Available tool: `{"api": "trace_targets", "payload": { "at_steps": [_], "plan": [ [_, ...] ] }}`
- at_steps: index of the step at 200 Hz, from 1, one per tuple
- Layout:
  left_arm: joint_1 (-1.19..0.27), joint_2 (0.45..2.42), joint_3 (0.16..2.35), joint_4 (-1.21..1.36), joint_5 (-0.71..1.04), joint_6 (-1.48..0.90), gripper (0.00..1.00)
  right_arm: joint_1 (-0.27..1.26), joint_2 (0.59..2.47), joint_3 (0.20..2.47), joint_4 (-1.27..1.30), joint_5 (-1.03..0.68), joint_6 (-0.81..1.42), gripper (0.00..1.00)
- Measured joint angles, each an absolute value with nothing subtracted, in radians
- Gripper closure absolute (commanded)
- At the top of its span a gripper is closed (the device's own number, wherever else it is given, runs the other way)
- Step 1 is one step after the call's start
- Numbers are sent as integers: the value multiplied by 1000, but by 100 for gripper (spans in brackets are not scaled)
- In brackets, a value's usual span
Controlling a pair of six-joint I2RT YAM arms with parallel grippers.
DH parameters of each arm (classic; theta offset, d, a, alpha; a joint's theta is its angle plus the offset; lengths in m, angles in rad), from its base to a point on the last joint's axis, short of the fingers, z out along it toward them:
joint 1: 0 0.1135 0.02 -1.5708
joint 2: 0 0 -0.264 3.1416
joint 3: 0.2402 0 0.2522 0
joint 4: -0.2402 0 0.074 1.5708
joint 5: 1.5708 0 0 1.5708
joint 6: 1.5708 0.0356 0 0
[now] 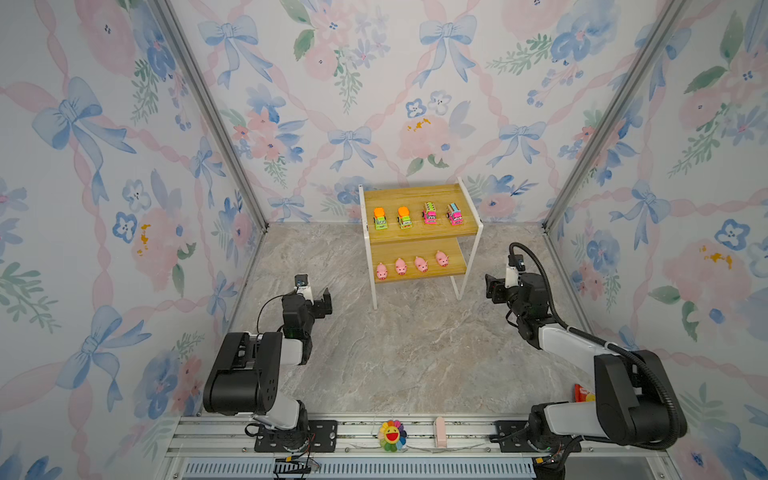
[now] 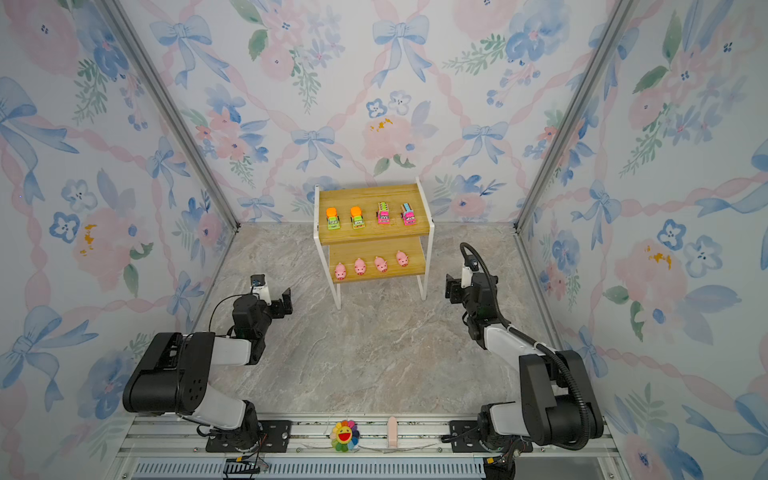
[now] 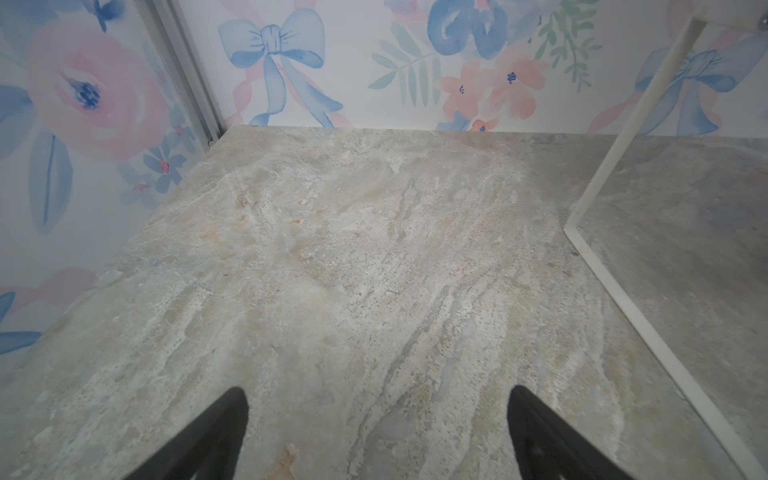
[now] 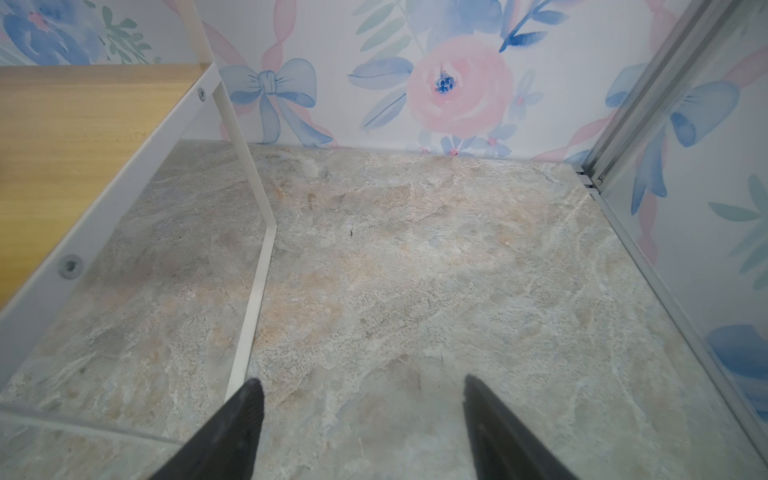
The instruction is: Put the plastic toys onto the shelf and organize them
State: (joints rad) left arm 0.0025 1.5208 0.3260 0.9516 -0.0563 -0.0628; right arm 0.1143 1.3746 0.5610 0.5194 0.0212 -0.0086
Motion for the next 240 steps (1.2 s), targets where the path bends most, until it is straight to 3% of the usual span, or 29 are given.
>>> {"api": "trace_targets", "payload": {
  "at_steps": [51,77,118,137,166,240],
  "plan": [
    [-8,1521,324,981,-55,-52,2,71,1321,534,495,-44,-32,23],
    [-14,1537,281,1088,-45,-44,2,36,1311,425,628,-49,-27,23],
    [-14,1561,248,1150,-41,-40,2,3,1546,344,842,-46,-4,22],
    [-14,1561,248,1167,-39,-36,2,3,1558,354,846,-45,-3,18],
    [-14,1561,248,1182,-37,-36,2,3,1556,377,869,-42,1,0],
    [-13,1561,248,1182,-37,-36,2,7,1556,378,879,-30,-1,3]
  ]
}}
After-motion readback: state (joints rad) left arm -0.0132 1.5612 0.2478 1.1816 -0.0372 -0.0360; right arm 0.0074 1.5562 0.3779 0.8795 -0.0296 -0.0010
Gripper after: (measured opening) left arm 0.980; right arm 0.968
